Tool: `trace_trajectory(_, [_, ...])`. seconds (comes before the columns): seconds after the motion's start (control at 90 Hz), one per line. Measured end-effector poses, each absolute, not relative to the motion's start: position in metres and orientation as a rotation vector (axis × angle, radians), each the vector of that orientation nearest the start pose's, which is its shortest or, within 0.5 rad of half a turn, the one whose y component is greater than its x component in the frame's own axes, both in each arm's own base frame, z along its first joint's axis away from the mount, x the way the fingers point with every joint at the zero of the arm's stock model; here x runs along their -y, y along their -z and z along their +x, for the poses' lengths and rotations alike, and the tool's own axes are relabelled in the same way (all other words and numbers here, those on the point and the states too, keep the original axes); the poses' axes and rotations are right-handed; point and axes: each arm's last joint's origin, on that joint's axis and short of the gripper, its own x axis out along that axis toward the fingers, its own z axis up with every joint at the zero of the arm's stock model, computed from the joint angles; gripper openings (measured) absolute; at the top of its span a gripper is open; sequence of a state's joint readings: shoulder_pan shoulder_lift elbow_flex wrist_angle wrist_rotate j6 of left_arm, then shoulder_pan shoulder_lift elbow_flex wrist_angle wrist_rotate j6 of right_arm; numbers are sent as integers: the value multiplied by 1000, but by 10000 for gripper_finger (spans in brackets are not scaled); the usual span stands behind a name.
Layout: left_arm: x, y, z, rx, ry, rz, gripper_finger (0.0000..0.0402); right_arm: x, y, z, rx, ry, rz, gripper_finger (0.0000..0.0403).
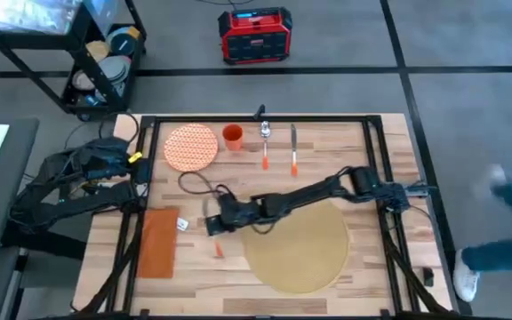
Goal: Set table place
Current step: Put the orange fork on the orange table napkin
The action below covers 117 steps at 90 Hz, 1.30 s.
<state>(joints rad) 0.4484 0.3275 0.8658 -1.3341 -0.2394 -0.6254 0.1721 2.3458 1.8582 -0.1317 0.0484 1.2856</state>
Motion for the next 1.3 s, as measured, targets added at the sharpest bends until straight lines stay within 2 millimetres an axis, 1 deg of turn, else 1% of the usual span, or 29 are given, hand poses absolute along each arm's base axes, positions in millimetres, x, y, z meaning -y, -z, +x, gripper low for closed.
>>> trace_trajectory(0.144, [-12,-294,9,-628,-896,-653,0,-97,-171,539,-689,306,1133,0])
trace_trajectory(0.211, [-11,-292,8,-653,-902,-654,0,-101,-167,543,-729,328,1118,0])
trace_trajectory(0.311, [-11,-291,6,-675,-907,-654,0,-102,-162,550,-733,336,1131,0])
trace_trajectory(0.367, [-11,-291,6,-677,-908,-655,0,-102,-164,551,-728,350,1156,0])
trace_trajectory(0.411, [-11,-291,6,-675,-908,-656,0,-102,-161,552,-723,370,1173,0])
trace_trajectory(0.722, [-11,-291,6,-670,-912,-659,0,-92,-150,544,-759,553,1156,0])
trace_trajectory(0.833, [-11,-291,7,-664,-921,-678,0,-90,-148,542,-787,582,1131,0])
trace_trajectory(1.033, [-15,-285,16,-733,-939,-690,0,-90,-143,534,-857,638,1084,0])
trace_trajectory(1.089, [-17,-283,20,-756,-947,-694,0,-90,-143,534,-864,630,1063,1])
trace_trajectory(1.189, [-20,-279,26,-793,-946,-699,0,-90,-143,535,-863,610,1031,14])
trace_trajectory(1.3, [-21,-279,29,-808,-948,-702,0,-89,-145,537,-837,589,1009,44])
